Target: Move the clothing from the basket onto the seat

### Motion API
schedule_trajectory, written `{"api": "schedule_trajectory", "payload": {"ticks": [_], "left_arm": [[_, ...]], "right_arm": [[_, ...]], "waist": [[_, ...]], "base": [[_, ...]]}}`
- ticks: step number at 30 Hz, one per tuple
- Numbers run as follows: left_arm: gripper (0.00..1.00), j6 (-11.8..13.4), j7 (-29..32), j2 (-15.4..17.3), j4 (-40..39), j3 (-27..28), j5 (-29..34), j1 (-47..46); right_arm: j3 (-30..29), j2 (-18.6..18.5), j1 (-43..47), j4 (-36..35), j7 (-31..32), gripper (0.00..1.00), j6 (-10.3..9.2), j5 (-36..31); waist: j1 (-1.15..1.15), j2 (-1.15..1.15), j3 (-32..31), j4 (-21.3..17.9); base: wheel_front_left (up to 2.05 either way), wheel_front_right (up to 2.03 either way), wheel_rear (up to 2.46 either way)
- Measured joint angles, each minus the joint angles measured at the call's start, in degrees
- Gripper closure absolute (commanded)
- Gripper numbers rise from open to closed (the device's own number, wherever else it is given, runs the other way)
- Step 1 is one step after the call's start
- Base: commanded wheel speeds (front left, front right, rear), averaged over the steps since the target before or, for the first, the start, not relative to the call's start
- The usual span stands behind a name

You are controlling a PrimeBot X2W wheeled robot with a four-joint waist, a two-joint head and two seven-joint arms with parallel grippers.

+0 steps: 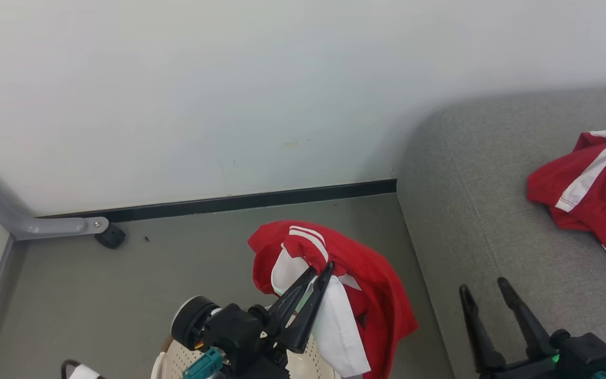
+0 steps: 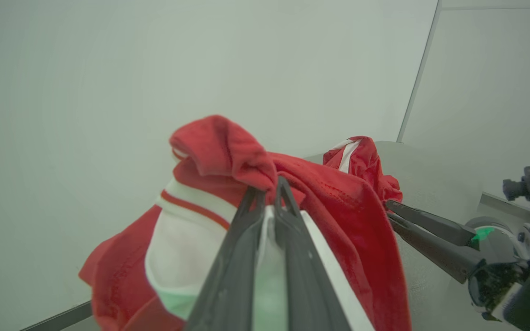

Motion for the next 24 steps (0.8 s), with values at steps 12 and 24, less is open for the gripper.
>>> {"api": "schedule_trajectory", "payload": {"ticks": [12, 24], "left_arm": [[1.0, 0.56, 1.94, -0.02, -0.56, 0.01, -0.56, 0.0], [1.0, 1.1, 3.12, -0.01, -0.65, 0.3, -0.92, 0.01]], "right_arm": [[9.44, 3.61, -0.26, -2.3, 1.38, 0.0, 1.79, -0.01], [19.45, 4.5, -1.65, -4.93, 3.22, 0.0, 2.64, 0.47]], "waist": [[0.0, 0.0, 0.18, 1.9], [0.0, 0.0, 0.4, 3.59]], "base": [[0.0, 0.0, 0.0], [0.0, 0.0, 0.0]]}}
